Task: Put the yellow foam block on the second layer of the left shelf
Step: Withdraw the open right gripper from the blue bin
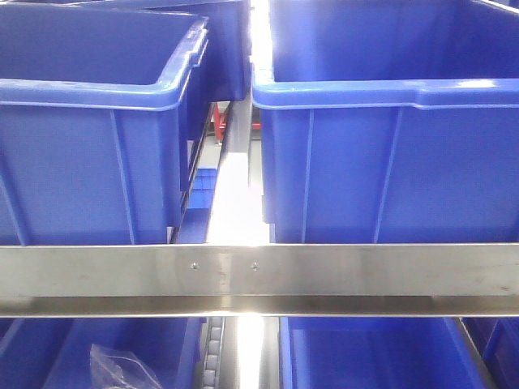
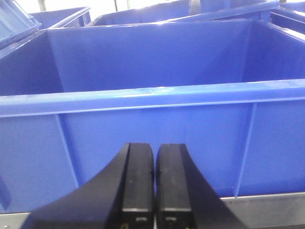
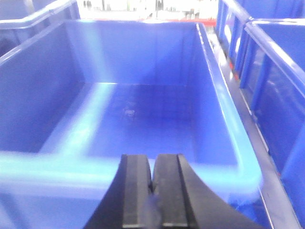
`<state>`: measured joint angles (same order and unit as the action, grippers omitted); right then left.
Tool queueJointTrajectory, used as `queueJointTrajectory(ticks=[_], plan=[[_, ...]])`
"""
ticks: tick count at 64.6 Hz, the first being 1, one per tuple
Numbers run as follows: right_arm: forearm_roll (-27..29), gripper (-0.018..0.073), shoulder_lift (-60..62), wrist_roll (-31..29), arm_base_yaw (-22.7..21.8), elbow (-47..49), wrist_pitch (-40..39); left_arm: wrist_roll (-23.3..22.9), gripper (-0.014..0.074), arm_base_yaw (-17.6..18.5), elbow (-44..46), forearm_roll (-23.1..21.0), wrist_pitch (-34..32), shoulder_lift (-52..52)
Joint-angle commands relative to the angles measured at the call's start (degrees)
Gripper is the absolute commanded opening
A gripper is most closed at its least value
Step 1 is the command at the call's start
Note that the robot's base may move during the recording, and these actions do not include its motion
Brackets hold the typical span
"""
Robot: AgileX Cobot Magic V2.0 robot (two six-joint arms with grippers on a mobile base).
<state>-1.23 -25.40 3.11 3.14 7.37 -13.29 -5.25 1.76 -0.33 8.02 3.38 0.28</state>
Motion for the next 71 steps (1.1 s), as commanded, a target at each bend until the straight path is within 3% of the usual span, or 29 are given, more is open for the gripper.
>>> queueJointTrajectory(ticks=[1,42,57,71], plan=[[-0.42,0.0055,3.19,0.00,-0.50,-0.05,-5.56,-0.27,0.0137,-0.12,-1.44,-0.35,-4.66,1.05],[-0.47,0.0055,5.20,0.00,-0.50,-4.21,-4.92,-0.27,0.0137,-0.12,-1.44,-0.35,-4.66,1.05],[-0.47,0.0055,14.86,0.00,-0.50,-7.94,-4.81,-0.27,0.0137,-0.12,-1.44,-0.35,-4.66,1.05],[-0.47,0.0055,25.30,0.00,-0.50,-7.86,0.02,-0.27,0.0137,-0.12,-1.44,-0.35,-4.66,1.05]])
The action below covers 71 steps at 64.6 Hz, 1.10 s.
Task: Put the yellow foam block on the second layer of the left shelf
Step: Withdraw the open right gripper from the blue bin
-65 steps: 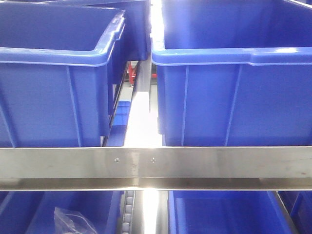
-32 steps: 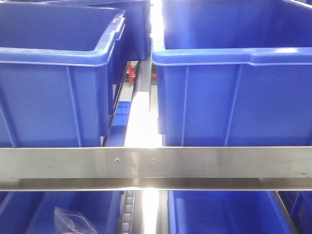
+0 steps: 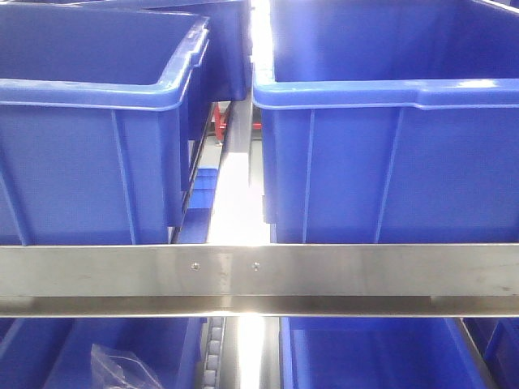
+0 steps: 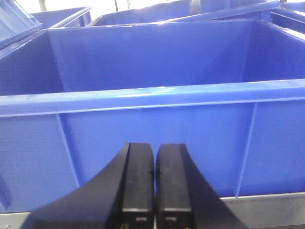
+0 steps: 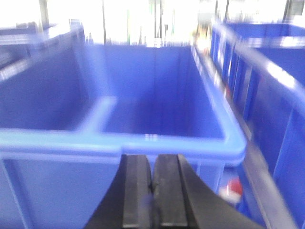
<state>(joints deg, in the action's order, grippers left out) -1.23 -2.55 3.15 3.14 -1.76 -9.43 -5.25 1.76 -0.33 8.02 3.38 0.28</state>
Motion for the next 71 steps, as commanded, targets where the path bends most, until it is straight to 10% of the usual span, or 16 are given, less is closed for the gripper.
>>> queueJointTrajectory(ticks=[1,71], plan=[[-0.47,0.0055,3.01,-0.04,-0.50,1.26,-3.71,-0.27,0.0137,-0.12,-1.44,-0.35,-4.66,1.05],[-0.47,0.0055,3.97,-0.04,-0.50,1.26,-0.32,-0.27,0.0137,-0.12,-1.44,-0.35,-4.66,1.05]])
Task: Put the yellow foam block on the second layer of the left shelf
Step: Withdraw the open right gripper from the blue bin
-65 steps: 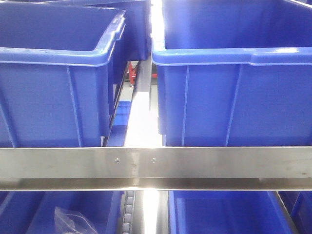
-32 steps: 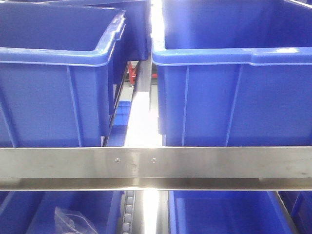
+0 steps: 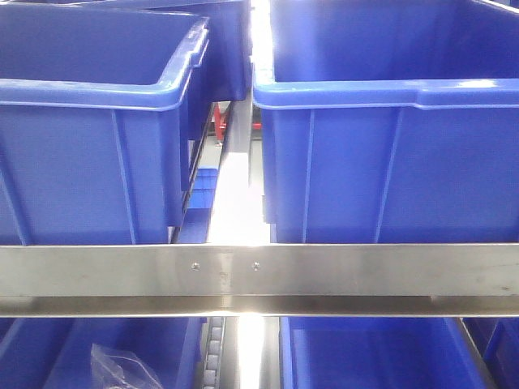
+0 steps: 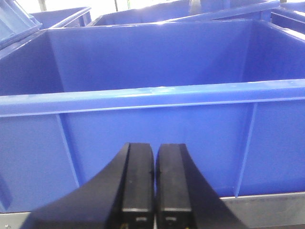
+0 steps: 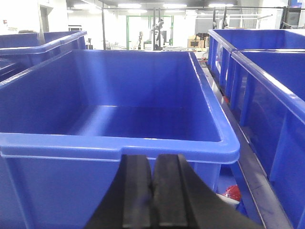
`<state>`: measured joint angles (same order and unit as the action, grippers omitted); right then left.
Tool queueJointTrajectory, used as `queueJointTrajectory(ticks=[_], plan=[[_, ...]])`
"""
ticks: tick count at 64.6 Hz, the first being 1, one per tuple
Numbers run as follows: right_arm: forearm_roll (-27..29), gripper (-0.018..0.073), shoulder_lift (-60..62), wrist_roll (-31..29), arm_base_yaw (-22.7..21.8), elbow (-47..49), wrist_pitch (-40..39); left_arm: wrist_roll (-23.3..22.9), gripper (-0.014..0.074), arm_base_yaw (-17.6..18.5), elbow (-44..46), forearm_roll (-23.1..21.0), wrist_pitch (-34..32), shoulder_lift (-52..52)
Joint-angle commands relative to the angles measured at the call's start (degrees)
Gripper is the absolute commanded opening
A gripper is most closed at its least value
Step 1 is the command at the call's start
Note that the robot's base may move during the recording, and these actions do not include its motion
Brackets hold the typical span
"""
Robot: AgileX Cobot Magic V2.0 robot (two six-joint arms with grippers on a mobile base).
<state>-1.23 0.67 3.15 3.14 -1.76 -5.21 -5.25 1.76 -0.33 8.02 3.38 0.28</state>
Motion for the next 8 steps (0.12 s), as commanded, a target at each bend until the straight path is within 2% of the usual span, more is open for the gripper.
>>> queueJointTrajectory(ticks=[1,8], plan=[[-0.47,0.0055,0.74,-0.04,-0.50,1.26,-4.54,-0.27,0.0137,-0.12,-1.44,-0.35,-4.66,1.05],[-0.47,0.0055,0.74,-0.04,-0.50,1.26,-4.54,-0.27,0.0137,-0.12,-1.44,-0.35,-4.66,1.05]])
